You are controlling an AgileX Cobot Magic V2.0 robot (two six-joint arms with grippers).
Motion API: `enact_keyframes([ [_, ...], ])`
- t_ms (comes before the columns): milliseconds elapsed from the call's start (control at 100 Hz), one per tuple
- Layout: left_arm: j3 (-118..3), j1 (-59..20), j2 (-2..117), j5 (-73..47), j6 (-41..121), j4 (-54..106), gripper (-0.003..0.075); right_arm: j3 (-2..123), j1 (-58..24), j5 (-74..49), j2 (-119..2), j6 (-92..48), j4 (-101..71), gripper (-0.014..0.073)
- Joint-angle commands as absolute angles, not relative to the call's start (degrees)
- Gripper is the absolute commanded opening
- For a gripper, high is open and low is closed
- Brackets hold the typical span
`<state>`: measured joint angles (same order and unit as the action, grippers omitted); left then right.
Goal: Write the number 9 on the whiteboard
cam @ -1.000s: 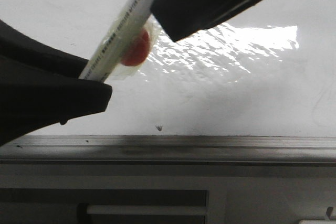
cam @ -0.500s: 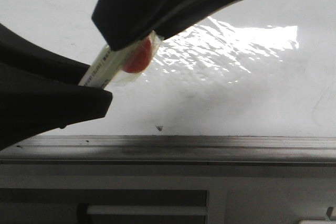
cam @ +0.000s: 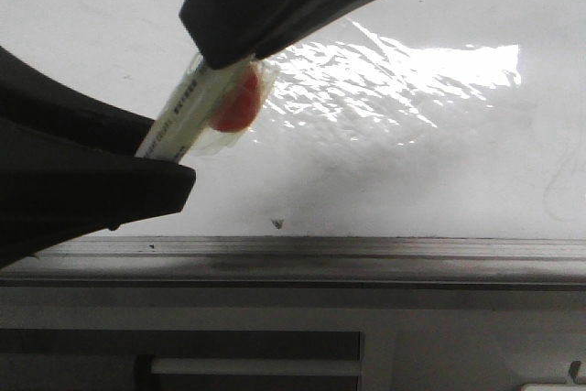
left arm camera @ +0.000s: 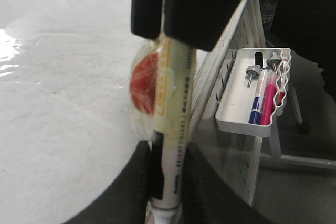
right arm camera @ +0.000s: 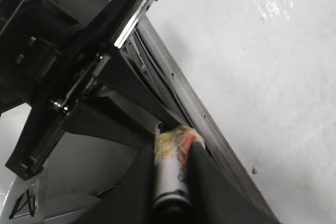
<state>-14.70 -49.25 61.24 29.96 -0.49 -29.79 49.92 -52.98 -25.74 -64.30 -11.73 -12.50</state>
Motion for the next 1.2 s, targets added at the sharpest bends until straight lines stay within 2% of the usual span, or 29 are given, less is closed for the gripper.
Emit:
enact_keyframes([
  [0,-16.2,-49.7,60.4,33.7,-0.9,-28.4,-0.0016,51.9,-52.9,-22.0,-63.6,-12.5,-12.8,-0.0048],
  [110,-16.2,-49.7,60.4,33.7,-0.9,-28.3,0.0059,51.9,-52.9,-22.0,-63.6,-12.5,-12.8,-0.0055],
  [230,-16.2,-49.7,60.3,33.8,-0.9,-27.2,0.0216,51.9,-52.9,-22.0,-63.6,-12.5,-12.8,-0.0055],
  [330,-16.2,-49.7,60.2,33.8,-0.9,-26.8,0.0275,51.9,-52.9,-22.0,-63.6,-12.5,-12.8,-0.0055],
  [570,-16.2,-49.7,54.4,31.9,-0.9,-22.0,0.0277,51.9,-52.9,-20.8,-63.6,-12.5,-12.8,-0.0055],
  [750,-16.2,-48.9,43.6,21.1,-0.9,-20.5,0.0277,51.9,-52.8,-21.2,-63.6,-12.5,-12.5,-0.0055],
  [860,-16.2,-48.9,35.9,18.6,-0.9,-17.1,0.0276,51.9,-52.6,-20.9,-63.6,-12.5,-12.2,-0.0055],
  [1040,-16.2,-48.4,26.3,17.5,-0.9,-16.6,0.0271,52.6,-49.1,-19.5,-63.6,-12.5,-12.2,-0.0055],
  [1190,-16.2,-48.4,23.5,17.1,-0.9,-13.4,0.0258,55.9,-45.8,-20.5,-63.0,-12.5,-12.2,-0.0055],
])
